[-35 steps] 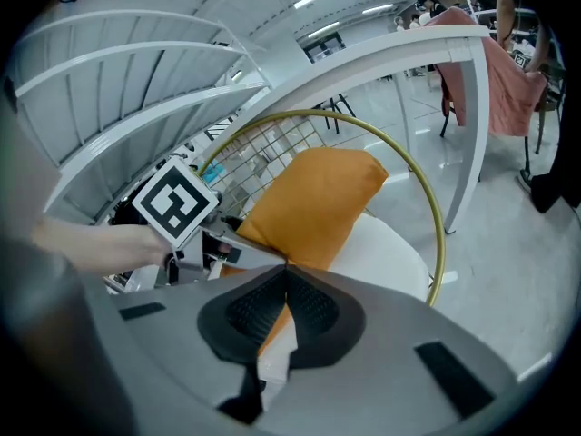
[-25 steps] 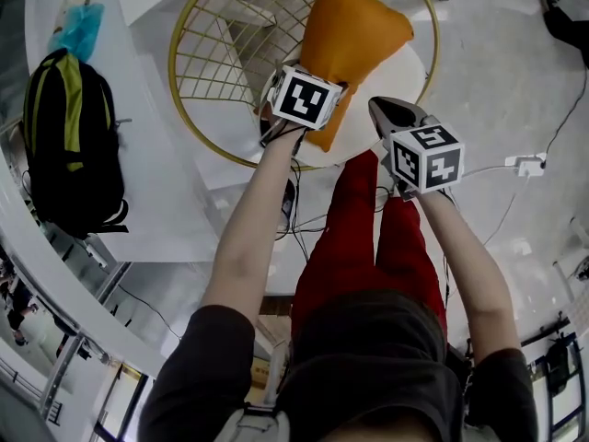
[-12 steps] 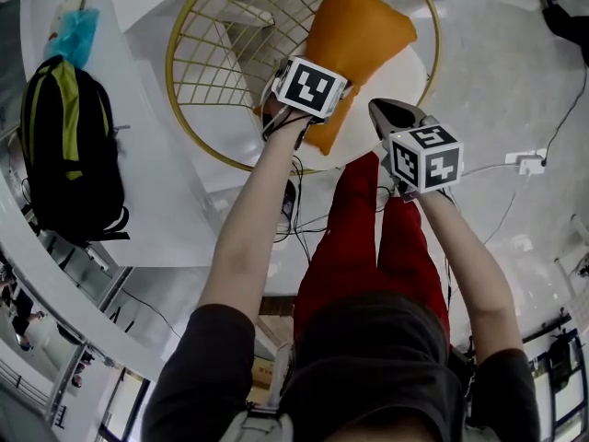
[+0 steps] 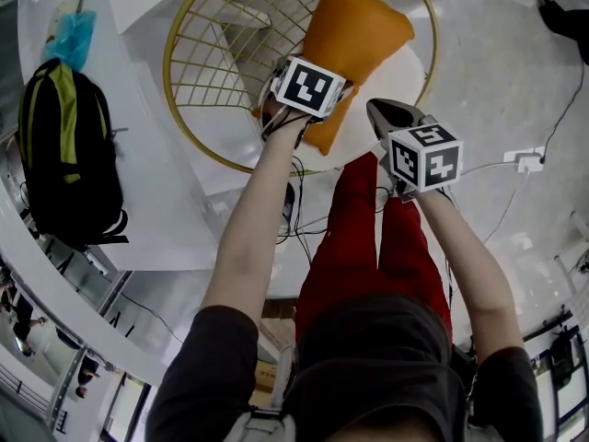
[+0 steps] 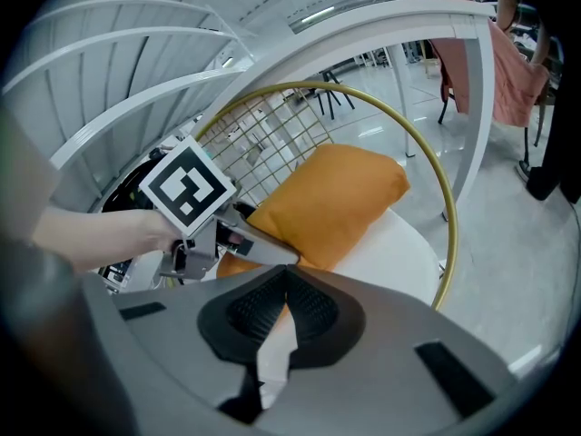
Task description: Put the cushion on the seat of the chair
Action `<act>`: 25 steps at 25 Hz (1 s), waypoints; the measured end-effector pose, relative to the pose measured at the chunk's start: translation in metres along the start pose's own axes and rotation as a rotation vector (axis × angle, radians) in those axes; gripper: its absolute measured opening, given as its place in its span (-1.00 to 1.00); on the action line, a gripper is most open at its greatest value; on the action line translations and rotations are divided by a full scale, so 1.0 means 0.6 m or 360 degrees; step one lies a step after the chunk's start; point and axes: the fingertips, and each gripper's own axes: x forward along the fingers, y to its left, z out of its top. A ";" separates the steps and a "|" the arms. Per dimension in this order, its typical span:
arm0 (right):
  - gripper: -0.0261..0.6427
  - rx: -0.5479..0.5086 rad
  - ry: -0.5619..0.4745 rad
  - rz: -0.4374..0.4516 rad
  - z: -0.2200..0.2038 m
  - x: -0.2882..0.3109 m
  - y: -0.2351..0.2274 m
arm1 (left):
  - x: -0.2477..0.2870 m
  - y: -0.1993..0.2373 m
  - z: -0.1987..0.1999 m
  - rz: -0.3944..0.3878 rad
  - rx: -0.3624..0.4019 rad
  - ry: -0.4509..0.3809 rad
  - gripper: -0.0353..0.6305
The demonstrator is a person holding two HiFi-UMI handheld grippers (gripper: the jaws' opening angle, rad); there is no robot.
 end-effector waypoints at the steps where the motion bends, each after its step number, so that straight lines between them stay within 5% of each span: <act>1: -0.87 -0.0002 -0.0001 0.0002 -0.001 0.000 0.002 | -0.001 0.000 -0.002 0.0010 0.0006 -0.0001 0.53; 25: -0.87 -0.0033 -0.0007 0.0019 -0.011 -0.027 0.007 | -0.035 -0.017 0.008 0.0244 0.0071 -0.0303 0.54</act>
